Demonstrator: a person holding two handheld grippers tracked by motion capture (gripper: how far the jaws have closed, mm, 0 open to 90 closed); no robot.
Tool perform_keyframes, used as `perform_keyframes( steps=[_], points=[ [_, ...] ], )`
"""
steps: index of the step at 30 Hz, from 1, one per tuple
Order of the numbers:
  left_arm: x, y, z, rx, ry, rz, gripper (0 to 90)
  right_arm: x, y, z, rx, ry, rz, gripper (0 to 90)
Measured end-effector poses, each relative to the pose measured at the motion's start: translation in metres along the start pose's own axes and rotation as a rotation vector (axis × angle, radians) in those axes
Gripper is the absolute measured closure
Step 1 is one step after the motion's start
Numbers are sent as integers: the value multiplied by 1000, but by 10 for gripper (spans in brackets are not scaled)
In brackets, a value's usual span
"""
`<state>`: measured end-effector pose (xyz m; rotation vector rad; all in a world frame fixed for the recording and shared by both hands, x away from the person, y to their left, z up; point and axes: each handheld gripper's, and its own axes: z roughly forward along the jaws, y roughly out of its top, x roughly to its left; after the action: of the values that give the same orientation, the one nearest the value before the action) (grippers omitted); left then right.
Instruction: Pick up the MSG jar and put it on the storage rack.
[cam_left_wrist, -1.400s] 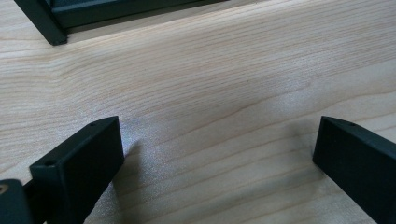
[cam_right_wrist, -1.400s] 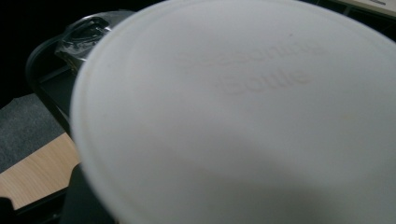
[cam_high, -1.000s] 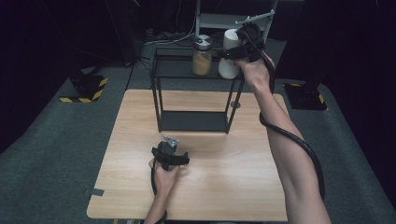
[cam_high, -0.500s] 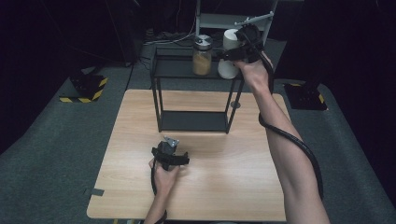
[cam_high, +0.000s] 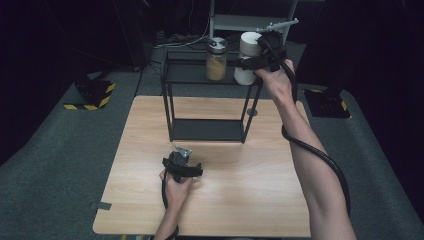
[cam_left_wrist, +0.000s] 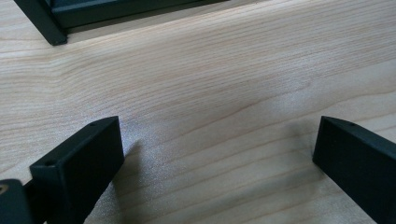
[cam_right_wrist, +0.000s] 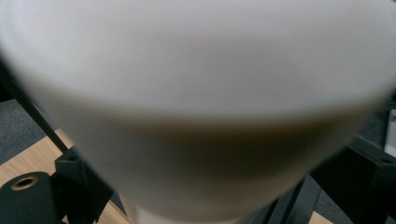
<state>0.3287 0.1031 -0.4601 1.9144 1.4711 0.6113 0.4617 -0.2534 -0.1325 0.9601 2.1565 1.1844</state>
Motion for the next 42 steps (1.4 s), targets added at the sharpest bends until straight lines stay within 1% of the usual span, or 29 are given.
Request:
perform_keyframes(
  steps=[3, 4, 5, 6, 11, 13, 15, 17, 21, 22, 23, 24, 25, 29, 32, 34, 35, 36, 37, 40, 41, 42],
  points=[
    [0, 0, 0, 0, 0, -1, 18, -3, -8, -9, -45, 8, -8, 69],
    [0, 0, 0, 0, 0, -1, 18, -3, -8, -9, -45, 8, -8, 69],
    [0, 0, 0, 0, 1, -1, 18, -5, -12, -15, -66, 14, -7, 64],
    [0, 0, 0, 0, -1, -3, 18, -7, -14, -18, -74, 20, -6, 63],
    [0, 0, 0, 0, 0, -2, 18, -12, -19, -25, -86, 34, -8, 60],
    [0, 0, 0, 0, 0, -2, 18, -17, -26, -31, -95, 49, -7, 59],
    [0, 0, 0, 0, -1, -2, 18, -18, -28, -33, -100, 55, -5, 59],
    [0, 0, 0, 0, -1, -2, 18, -23, -40, -40, -116, 71, -8, 59],
    [0, 0, 0, 0, -1, -1, 18, -31, -59, -49, -137, 92, 4, 58],
    [0, 0, 0, 0, -1, -1, 18, -31, -59, -49, -137, 92, 4, 58],
    [0, 0, 0, 0, 0, 0, 17, -36, -73, -55, -144, 101, 12, 57],
    [0, 0, 0, 0, 0, 0, 17, -38, -80, -58, -147, 104, 11, 57],
    [0, 0, 0, 1, 0, 1, 17, -39, -85, -59, -147, 106, 13, 55],
    [0, 0, 0, -1, 0, -1, 17, -47, -114, -67, -143, 131, 31, 55],
    [0, 0, 0, -1, 1, -1, 17, -50, -137, -70, -123, 143, 42, 55],
    [0, 0, 0, 0, 0, 0, 17, -52, -150, -70, -104, 145, 46, 54],
    [0, 0, 0, 0, 0, 0, 17, -52, -150, -70, -104, 145, 46, 54],
    [0, 0, 0, 0, 0, 0, 17, -52, -156, -70, -95, 148, 53, 54],
    [0, 0, 0, 0, 0, 0, 17, -54, -167, -68, -77, 154, 67, 54],
    [0, 0, 0, 0, 0, 0, 17, -57, -183, -64, -46, 165, 88, 54],
    [0, 0, 0, 0, 0, 0, 16, -57, -183, -64, -46, 165, 88, 54],
    [0, 0, 0, 0, 0, 0, 16, -57, -194, -59, -15, 167, 100, 54]
  ],
)
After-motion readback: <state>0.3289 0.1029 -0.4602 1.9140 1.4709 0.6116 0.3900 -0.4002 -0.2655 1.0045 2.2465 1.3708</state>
